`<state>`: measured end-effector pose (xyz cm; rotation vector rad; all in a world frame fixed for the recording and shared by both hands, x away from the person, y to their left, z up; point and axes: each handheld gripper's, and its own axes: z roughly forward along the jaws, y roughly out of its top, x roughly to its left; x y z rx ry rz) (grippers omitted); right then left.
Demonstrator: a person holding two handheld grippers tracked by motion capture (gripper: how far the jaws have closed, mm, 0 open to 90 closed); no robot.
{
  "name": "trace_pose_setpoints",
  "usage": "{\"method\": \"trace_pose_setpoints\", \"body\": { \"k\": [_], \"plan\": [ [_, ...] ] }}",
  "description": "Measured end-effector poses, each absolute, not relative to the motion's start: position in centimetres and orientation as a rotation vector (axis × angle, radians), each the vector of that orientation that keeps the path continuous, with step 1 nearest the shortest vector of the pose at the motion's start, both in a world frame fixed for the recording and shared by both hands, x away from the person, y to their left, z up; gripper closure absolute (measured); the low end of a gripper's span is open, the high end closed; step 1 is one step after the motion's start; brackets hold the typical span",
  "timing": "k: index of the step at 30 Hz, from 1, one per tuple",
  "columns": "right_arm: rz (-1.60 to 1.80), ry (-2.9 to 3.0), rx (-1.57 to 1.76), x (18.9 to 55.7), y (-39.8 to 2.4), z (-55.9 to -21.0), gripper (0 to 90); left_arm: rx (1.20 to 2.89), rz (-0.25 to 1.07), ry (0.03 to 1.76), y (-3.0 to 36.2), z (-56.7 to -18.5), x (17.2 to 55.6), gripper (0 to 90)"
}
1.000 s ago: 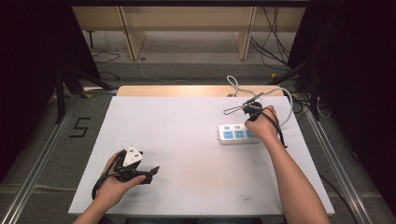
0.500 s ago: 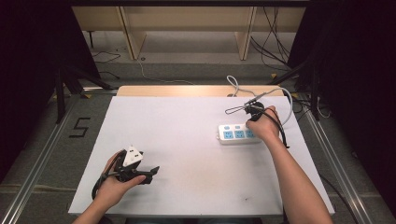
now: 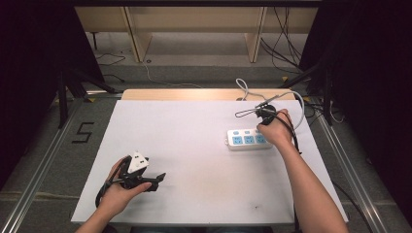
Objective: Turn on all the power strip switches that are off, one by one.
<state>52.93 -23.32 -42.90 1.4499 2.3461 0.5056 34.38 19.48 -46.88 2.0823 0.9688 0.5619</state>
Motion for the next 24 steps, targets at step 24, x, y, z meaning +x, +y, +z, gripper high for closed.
{"method": "trace_pose_setpoints", "body": {
  "k": [24],
  "plan": [
    [0.526, 2.368, 1.434, 52.6, -22.2, -42.4, 90.0, 2.084, 0.56, 0.97, 19.5, -46.9, 34.4, 18.0]
  ]
}}
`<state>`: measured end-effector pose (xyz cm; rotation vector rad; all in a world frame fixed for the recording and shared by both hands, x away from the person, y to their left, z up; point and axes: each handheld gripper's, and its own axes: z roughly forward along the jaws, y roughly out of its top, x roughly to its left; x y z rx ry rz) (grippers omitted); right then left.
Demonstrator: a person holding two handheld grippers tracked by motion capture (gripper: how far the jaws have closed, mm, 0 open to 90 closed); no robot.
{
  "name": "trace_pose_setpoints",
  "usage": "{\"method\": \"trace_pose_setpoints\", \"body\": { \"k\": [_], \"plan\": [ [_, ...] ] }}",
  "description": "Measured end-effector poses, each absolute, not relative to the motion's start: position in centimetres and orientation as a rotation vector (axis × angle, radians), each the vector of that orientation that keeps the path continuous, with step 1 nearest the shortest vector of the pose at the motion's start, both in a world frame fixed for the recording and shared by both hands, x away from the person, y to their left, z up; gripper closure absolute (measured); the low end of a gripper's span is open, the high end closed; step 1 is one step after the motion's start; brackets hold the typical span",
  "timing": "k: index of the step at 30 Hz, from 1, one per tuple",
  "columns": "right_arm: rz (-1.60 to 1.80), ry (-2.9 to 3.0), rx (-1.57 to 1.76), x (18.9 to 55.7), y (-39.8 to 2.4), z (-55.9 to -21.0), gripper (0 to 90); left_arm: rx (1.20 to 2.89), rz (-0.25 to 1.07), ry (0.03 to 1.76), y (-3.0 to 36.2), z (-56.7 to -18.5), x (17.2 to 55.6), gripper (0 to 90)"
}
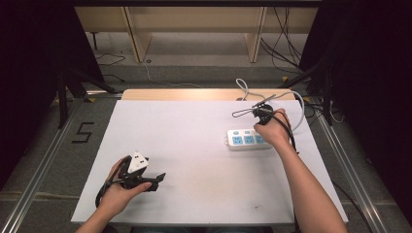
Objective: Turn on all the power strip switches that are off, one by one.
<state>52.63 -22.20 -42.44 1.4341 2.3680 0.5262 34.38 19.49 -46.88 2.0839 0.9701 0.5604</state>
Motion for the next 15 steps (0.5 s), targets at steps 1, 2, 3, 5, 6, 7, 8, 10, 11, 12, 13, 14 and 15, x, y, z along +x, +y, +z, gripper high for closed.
{"method": "trace_pose_setpoints", "body": {
  "k": [1, 2, 3, 5, 6, 7, 8, 10, 11, 12, 13, 14, 15],
  "plan": [
    [0.527, 2.369, 1.435, 52.62, -22.13, -42.45, 90.0, 2.084, 0.56, 0.97, 19.48, -46.88, 34.38, 18.0],
    [0.523, 2.372, 1.43, 52.61, -22.1, -42.45, 90.0, 2.083, 0.561, 0.97, 19.48, -46.89, 34.38, 18.0],
    [0.527, 2.371, 1.43, 52.62, -22.03, -42.47, 90.0, 2.085, 0.56, 0.97, 19.49, -46.87, 34.38, 18.0],
    [0.535, 2.375, 1.431, 52.63, -21.92, -42.45, 90.0, 2.085, 0.561, 0.969, 19.51, -46.86, 34.38, 18.0],
    [0.535, 2.375, 1.431, 52.63, -21.92, -42.45, 90.0, 2.085, 0.56, 0.969, 19.52, -46.86, 34.38, 18.0],
    [0.535, 2.376, 1.432, 52.63, -21.87, -42.48, 90.0, 2.085, 0.561, 0.97, 19.52, -46.87, 34.38, 18.0],
    [0.531, 2.38, 1.433, 52.61, -21.81, -42.47, 90.0, 2.085, 0.56, 0.969, 19.53, -46.86, 34.38, 17.9],
    [0.534, 2.382, 1.431, 52.62, -21.62, -42.45, 90.0, 2.085, 0.56, 0.969, 19.52, -46.86, 34.38, 18.0],
    [0.534, 2.382, 1.431, 52.62, -21.62, -42.45, 90.0, 2.083, 0.561, 0.971, 19.49, -46.87, 34.37, 18.0],
    [0.535, 2.384, 1.428, 52.63, -21.54, -42.41, 90.0, 2.083, 0.561, 0.971, 19.49, -46.87, 34.37, 18.0],
    [0.535, 2.388, 1.42, 52.65, -21.33, -42.29, 90.0, 2.082, 0.561, 0.97, 19.48, -46.88, 34.37, 18.0],
    [0.535, 2.388, 1.42, 52.65, -21.33, -42.29, 90.0, 2.082, 0.56, 0.971, 19.47, -46.88, 34.37, 18.0],
    [0.537, 2.391, 1.422, 52.66, -21.21, -42.21, 90.0, 2.083, 0.56, 0.971, 19.48, -46.88, 34.37, 18.0]
  ]
}}
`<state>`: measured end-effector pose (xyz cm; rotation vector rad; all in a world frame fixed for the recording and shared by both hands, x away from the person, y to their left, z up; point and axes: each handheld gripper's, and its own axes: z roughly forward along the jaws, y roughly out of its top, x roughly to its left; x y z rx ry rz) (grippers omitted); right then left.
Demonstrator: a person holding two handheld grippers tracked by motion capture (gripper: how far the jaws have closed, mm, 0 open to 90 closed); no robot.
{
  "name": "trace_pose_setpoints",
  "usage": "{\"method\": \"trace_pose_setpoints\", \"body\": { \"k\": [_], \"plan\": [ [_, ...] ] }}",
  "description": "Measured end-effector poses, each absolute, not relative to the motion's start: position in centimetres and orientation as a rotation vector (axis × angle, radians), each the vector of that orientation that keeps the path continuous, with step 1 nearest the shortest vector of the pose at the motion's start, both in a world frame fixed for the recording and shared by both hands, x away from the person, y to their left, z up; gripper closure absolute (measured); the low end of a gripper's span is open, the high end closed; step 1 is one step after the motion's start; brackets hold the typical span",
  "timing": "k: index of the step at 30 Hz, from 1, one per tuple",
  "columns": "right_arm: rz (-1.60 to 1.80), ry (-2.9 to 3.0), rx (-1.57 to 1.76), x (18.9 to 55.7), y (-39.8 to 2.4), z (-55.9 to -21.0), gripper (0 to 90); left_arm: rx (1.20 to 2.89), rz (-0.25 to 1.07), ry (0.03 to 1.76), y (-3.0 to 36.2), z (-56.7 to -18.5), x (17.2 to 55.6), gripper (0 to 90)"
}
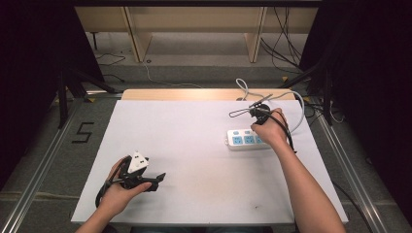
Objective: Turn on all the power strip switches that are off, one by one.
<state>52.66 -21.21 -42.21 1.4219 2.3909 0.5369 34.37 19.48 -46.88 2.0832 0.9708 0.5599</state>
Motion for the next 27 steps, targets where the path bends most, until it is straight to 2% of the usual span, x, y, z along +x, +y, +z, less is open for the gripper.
{"method": "trace_pose_setpoints", "body": {
  "k": [27],
  "plan": [
    [0.562, 2.432, 1.406, 53.0, -19.2, -42.0, 90.0, 2.082, 0.556, 0.97, 19.5, -46.9, 34.4, 17.9]
  ]
}}
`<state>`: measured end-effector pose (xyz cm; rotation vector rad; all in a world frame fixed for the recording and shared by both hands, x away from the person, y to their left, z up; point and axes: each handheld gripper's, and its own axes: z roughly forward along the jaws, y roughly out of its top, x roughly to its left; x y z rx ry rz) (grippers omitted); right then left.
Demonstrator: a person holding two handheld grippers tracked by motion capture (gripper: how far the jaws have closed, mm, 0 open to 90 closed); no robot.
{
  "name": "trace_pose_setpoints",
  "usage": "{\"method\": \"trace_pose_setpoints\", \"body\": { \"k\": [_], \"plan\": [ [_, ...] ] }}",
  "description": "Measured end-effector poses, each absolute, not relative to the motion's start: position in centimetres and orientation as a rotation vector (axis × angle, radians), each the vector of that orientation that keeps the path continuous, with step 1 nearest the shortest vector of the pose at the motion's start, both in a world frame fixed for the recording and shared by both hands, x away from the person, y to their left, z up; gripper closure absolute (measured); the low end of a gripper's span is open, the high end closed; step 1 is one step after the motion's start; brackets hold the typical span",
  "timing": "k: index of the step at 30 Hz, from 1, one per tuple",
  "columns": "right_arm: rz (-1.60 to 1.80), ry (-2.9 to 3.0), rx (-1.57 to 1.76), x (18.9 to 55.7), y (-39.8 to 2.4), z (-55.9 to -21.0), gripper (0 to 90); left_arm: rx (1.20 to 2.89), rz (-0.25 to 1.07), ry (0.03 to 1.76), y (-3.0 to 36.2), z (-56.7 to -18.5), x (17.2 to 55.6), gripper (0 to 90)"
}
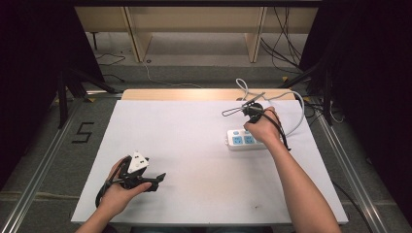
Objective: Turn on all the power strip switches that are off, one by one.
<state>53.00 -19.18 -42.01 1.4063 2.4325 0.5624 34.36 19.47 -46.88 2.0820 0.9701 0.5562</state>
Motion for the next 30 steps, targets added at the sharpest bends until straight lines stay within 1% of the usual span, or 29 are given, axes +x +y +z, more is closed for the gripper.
{"method": "trace_pose_setpoints", "body": {
  "k": [16, 30],
  "plan": [
    [0.566, 2.445, 1.392, 53.2, -18.0, -41.2, 90.0, 2.084, 0.556, 0.967, 19.5, -46.8, 34.3, 17.9],
    [0.559, 2.468, 1.394, 53.3, -17.1, -41.4, 90.0, 2.08, 0.558, 0.97, 19.5, -46.8, 34.3, 18.0]
  ]
}}
